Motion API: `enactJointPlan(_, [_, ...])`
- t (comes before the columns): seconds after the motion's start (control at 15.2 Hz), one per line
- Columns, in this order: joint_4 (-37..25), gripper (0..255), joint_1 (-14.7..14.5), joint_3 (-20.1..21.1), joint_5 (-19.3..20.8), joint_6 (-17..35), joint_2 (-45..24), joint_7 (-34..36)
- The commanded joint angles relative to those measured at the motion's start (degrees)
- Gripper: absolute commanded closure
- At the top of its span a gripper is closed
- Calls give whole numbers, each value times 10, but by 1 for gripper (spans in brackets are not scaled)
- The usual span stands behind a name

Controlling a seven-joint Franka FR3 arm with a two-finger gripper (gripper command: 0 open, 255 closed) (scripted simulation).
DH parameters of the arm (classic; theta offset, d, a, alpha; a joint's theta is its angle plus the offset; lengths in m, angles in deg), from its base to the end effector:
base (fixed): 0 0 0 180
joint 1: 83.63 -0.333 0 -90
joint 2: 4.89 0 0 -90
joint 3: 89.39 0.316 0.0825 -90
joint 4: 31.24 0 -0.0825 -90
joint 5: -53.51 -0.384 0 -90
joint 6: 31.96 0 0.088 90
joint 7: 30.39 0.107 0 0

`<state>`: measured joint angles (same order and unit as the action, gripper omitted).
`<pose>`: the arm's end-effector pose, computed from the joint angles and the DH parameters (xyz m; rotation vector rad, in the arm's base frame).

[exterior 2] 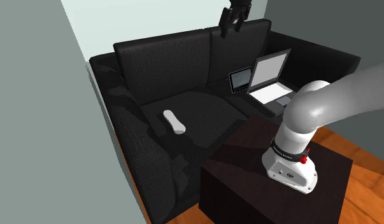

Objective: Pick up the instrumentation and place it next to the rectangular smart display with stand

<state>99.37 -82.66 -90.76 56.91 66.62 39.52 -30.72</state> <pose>0.3239 -0.0216 0.6386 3.0765 -0.0424 0.3321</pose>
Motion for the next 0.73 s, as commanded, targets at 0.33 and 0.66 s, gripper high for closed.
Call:
enactJointPlan(0.33, [46, 0, -3, 17, -10, 80, -50, 32])
enactJointPlan(0.66, [75, 0, -6, 33, -18, 161, -117, 62])
